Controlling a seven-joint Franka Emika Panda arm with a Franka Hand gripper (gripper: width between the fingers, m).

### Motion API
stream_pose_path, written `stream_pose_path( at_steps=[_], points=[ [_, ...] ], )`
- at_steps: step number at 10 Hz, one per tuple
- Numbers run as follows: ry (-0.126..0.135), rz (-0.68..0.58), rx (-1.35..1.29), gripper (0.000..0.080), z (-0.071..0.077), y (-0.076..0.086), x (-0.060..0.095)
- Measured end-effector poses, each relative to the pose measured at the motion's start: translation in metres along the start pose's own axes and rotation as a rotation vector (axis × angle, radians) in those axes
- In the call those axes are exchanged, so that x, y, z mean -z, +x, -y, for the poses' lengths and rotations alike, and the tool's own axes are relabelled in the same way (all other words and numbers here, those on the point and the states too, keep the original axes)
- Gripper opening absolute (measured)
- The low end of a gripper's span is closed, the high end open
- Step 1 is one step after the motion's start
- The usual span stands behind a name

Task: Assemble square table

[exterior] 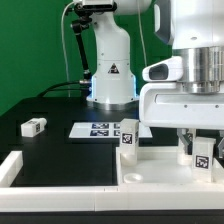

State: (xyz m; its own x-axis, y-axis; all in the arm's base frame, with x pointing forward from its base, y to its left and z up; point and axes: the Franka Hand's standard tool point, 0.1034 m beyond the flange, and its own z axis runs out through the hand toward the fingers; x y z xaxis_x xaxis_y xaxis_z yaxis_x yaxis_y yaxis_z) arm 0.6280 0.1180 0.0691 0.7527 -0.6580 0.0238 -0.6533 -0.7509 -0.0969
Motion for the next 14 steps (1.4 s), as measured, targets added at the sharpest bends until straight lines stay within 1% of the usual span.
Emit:
stream_pose_path(
  at_steps=[1, 2, 3, 4, 6, 9, 10, 11, 14],
  points=[
    [-0.013, 0.02, -0.19, 0.0288, -0.0006, -0.0012, -0.0002],
    [-0.013, 0.037, -0.359, 0.0288, 0.0009, 0.0006, -0.0003],
    [-0.015, 0.052, -0.469, 0.0288, 0.0011, 0.0012, -0.0008],
    [-0.01, 0.06, -0.591, 0.0288, 0.0007, 0.0017, -0.001],
    [-0.008, 0.056, -0.647, 0.029, 0.0012, 0.0008, -0.0012],
    [-0.005, 0.071, -0.876, 0.029, 0.0021, 0.0001, -0.0017],
    [0.002, 0.095, -1.041, 0.029, 0.0018, -0.0002, -0.0022],
    [0.004, 0.101, -1.136, 0.029, 0.0022, -0.0001, -0.0018],
    [-0.004, 0.083, -1.234, 0.0291, 0.0, 0.0016, -0.0012]
  ],
)
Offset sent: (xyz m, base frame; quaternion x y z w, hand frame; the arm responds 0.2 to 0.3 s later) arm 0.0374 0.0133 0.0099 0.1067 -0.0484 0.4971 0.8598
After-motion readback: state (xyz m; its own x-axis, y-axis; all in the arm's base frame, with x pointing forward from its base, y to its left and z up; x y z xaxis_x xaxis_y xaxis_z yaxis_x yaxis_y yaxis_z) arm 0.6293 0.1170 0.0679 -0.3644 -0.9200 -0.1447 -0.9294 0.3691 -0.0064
